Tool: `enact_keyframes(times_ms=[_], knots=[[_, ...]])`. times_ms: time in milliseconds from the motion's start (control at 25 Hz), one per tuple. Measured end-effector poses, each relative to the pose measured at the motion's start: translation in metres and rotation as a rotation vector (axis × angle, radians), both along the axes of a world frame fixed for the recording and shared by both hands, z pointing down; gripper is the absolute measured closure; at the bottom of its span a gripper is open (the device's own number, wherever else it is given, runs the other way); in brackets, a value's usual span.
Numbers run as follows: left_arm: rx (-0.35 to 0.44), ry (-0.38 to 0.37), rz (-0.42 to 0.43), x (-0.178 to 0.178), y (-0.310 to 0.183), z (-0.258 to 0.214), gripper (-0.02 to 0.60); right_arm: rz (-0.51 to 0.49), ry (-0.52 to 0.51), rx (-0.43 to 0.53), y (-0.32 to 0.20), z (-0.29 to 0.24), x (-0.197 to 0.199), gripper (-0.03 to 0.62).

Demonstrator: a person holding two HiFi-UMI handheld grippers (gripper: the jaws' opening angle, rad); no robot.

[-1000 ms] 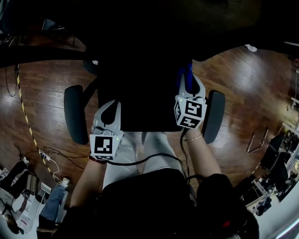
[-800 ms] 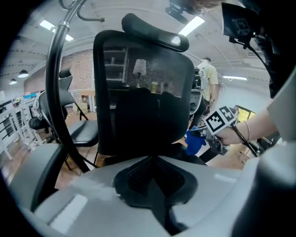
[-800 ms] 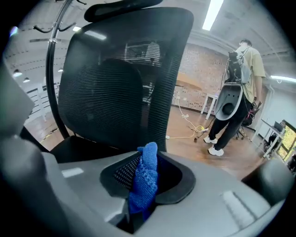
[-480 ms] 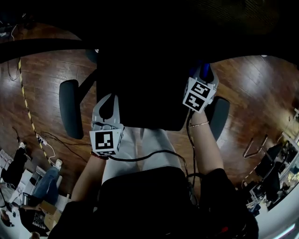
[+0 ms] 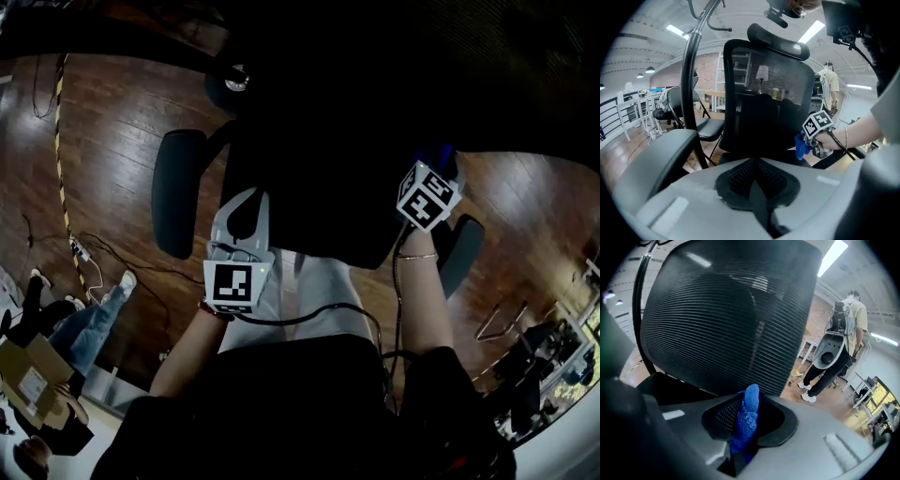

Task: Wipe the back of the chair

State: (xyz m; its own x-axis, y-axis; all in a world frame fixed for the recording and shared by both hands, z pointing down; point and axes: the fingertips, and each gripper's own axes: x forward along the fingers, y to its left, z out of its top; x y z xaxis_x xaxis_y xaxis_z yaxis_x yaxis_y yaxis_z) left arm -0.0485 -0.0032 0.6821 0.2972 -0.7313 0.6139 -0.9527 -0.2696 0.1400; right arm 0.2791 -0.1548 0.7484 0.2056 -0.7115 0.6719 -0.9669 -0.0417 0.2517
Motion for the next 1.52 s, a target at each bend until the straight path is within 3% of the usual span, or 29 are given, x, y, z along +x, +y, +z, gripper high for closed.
enact_keyframes(times_ms=[200,400,600,720,840,1040,1280,1520], knots=[[0.09,-0.029,0.04,-0.02,0.0,-0.014,0.574,-0.012,-0.025,0.027,-0.006,-0.002,-0.042,0.51],[0.113,-0.028,0.146,-0.021,0.011,-0.026,0.574,-0.2,-0.029,0.082,-0.023,-0.012,-0.119,0.51],[0.098,-0.04,0.236,-0.027,0.03,-0.027,0.574,-0.073,0.003,0.109,-0.03,-0.009,-0.139,0.511],[0.119,0.018,0.276,-0.022,0.036,-0.036,0.574,-0.195,0.005,0.132,-0.031,-0.01,-0.189,0.511],[0.126,0.06,0.287,-0.026,0.036,-0.042,0.574,-0.318,-0.032,0.134,-0.034,-0.006,-0.25,0.511],[0.124,0.108,0.294,-0.037,0.04,-0.051,0.574,-0.197,-0.05,0.118,-0.037,-0.001,-0.27,0.51],[0.14,0.152,0.249,-0.048,0.044,-0.061,0.574,-0.264,-0.1,0.078,-0.035,0.008,-0.321,0.51],[0.174,0.156,0.194,-0.061,0.049,-0.065,0.574,-0.436,-0.169,0.089,-0.031,0.006,-0.381,0.51]])
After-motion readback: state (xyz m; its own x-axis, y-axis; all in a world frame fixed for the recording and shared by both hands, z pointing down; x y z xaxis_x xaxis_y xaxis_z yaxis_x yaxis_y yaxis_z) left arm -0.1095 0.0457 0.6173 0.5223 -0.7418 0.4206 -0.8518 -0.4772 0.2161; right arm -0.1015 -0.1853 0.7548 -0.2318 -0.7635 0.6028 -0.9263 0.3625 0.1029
